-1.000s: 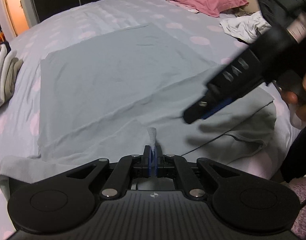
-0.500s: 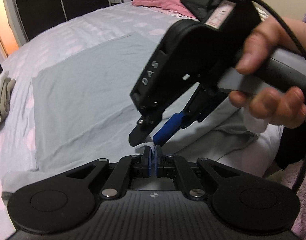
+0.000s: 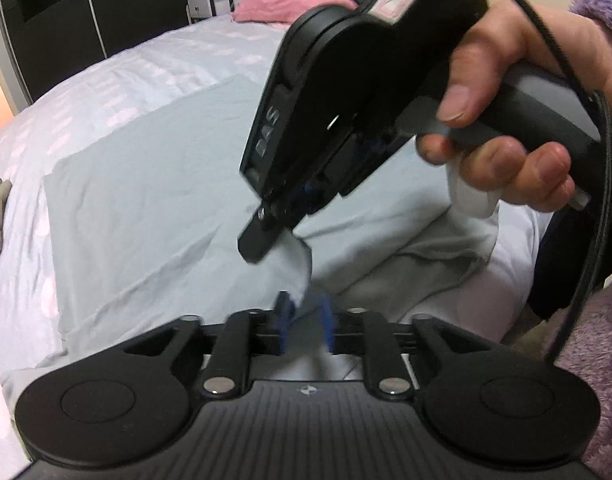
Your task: Fold clothes
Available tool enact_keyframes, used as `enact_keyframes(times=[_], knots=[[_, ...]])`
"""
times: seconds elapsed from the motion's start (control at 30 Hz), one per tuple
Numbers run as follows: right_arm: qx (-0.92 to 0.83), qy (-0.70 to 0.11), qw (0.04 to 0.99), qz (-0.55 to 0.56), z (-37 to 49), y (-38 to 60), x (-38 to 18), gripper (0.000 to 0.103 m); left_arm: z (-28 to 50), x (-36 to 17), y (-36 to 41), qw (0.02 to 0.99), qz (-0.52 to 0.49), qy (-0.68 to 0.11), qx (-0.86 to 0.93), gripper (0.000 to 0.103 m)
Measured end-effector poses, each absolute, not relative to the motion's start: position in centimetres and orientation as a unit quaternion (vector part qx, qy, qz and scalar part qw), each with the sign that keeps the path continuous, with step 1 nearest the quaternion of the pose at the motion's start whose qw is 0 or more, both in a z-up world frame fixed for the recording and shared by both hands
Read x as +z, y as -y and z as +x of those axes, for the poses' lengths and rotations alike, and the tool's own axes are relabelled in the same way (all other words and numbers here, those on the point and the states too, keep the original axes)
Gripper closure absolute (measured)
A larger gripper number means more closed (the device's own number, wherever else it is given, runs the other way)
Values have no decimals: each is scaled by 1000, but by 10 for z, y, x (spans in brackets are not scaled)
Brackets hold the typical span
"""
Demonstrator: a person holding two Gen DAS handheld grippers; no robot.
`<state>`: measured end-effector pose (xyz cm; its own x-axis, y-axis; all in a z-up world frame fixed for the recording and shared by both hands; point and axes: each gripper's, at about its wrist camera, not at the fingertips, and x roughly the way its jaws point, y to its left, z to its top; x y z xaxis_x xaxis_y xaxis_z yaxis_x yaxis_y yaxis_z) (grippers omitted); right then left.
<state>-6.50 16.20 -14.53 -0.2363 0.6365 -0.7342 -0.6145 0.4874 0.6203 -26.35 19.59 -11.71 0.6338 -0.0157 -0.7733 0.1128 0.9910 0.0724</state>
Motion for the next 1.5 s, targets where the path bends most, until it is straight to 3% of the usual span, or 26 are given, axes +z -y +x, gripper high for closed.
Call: enact_keyframes(times=[0.27, 0.6, 0.8, 1.1, 1.5], knots=[[530, -536, 657, -13, -59, -146, -107, 99, -280, -94, -248, 910, 33, -414, 8, 83], [508, -520, 687, -1, -26, -92, -82, 99, -286, -72, -355, 881, -21, -439, 177, 83], [459, -529, 713, -6, 8, -57, -90, 99, -276, -69, -397, 865, -90, -463, 171, 83], [377, -561, 736, -4, 44, -27, -120, 99, -277, -100, -389, 843, -93, -511, 140, 83], [373, -565, 735, -21, 43, -36, -134, 99, -290, -141, -340, 803, 36, -587, 93, 80]])
